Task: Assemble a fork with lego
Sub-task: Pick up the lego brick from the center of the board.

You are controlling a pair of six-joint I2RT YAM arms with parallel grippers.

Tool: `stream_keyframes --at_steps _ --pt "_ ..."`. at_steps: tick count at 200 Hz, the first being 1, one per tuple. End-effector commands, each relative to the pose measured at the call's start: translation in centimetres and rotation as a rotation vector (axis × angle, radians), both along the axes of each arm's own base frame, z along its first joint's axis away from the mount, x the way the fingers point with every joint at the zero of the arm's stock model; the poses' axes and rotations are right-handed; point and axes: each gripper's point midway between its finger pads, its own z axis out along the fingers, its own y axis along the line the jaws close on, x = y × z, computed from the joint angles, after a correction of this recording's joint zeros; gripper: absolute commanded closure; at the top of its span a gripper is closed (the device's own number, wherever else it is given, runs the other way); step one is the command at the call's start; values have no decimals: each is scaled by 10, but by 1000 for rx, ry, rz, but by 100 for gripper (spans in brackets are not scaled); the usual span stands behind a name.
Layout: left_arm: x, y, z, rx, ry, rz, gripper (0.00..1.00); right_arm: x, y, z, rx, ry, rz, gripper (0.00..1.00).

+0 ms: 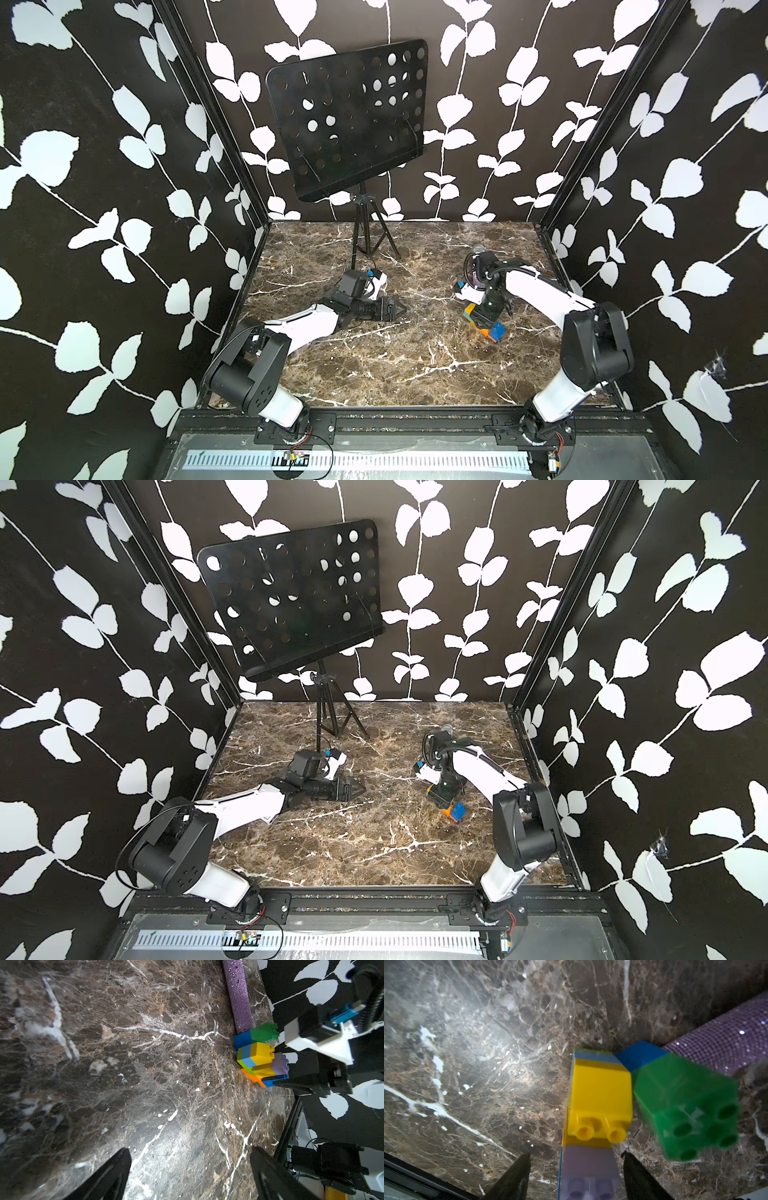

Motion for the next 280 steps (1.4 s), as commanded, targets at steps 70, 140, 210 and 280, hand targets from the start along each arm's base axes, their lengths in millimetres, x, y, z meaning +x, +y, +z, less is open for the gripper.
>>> stream_keyframes --at_steps 70,140,210,280 --pt "0 2 -4 -22 19 -9 10 -8 0 -2 0 44 -6 64" --pt "-1 4 -7 -26 23 -8 11 -5 -10 -4 -57 29 -23 56" --pt "0 11 -10 -21 27 6 12 -7 -3 -6 -58 67 -23 51" --pt "-4 11 -10 -47 42 -6 12 -8 -2 23 -39 42 29 74"
